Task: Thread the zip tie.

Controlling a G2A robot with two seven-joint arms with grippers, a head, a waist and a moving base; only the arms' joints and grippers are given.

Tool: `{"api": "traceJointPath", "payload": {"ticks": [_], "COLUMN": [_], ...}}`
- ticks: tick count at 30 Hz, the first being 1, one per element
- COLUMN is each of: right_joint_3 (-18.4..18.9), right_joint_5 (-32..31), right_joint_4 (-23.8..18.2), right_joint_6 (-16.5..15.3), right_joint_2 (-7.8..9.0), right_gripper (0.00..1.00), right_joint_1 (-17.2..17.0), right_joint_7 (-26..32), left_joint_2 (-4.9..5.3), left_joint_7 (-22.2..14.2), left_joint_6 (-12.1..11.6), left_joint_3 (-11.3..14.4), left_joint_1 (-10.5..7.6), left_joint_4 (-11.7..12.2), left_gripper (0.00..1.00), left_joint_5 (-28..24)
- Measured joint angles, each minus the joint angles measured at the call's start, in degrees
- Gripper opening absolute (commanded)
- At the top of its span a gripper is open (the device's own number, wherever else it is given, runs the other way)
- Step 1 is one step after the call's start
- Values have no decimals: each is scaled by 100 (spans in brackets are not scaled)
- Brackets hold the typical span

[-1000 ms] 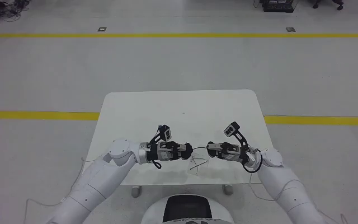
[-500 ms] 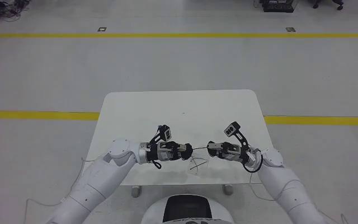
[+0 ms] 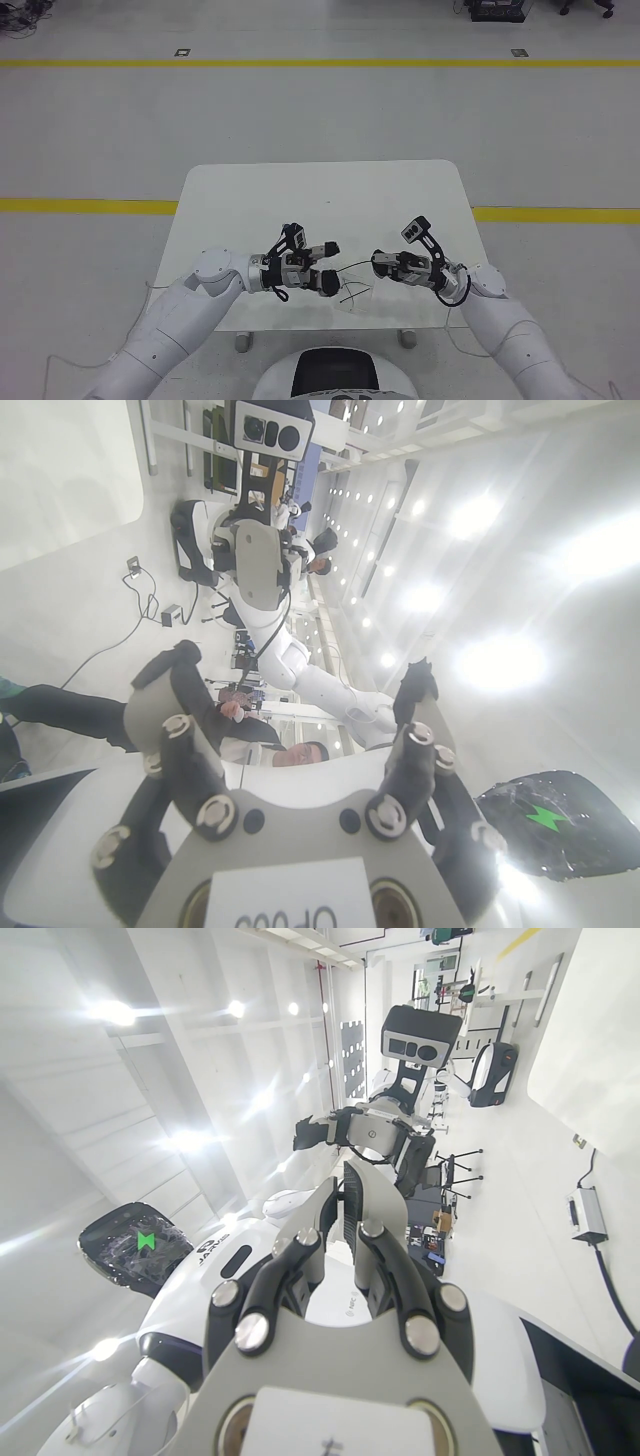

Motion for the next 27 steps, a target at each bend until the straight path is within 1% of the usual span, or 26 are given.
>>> {"api": "traceJointPath", "payload": {"ticks": [7, 9, 11, 13, 16, 19, 21, 23, 27], "right_joint_3": [1, -4, -2, 16, 59, 78, 75, 108, 110], "right_joint_5": [-1, -4, 61, 174, 287, 313, 305, 287, 285], "right_joint_4": [-3, -71, -177, -234, -269, -254, -221, -203, -204], "right_joint_6": [-1, 4, -41, -96, -99, -97, -97, -96, -96], "right_joint_2": [0, -6, -16, -28, -50, -79, -97, -103, -103], "right_gripper": [0, 0, 0, 0, 0, 0, 0, 0, 0], "right_joint_1": [-2, -39, -108, -155, -185, -191, -178, -164, -164], "right_joint_7": [-4, -124, -274, -292, -285, -291, -319, -438, -420], "left_joint_2": [0, -3, -17, -32, -54, -71, -78, -79, -79], "left_joint_7": [0, 35, 322, 738, 1244, 1589, 1696, 1792, 1792], "left_joint_6": [0, -1, -17, -36, -31, -23, -34, -139, -137], "left_joint_3": [0, 11, 58, 109, 183, 244, 260, 244, 240], "left_joint_1": [0, 6, 30, 34, 38, 55, 71, 78, 78], "left_joint_4": [0, -15, -83, -140, -234, -332, -382, -417, -416], "left_gripper": [100, 100, 100, 100, 100, 100, 100, 100, 100], "left_joint_5": [0, 17, 101, 271, 491, 623, 623, 648, 652]}}
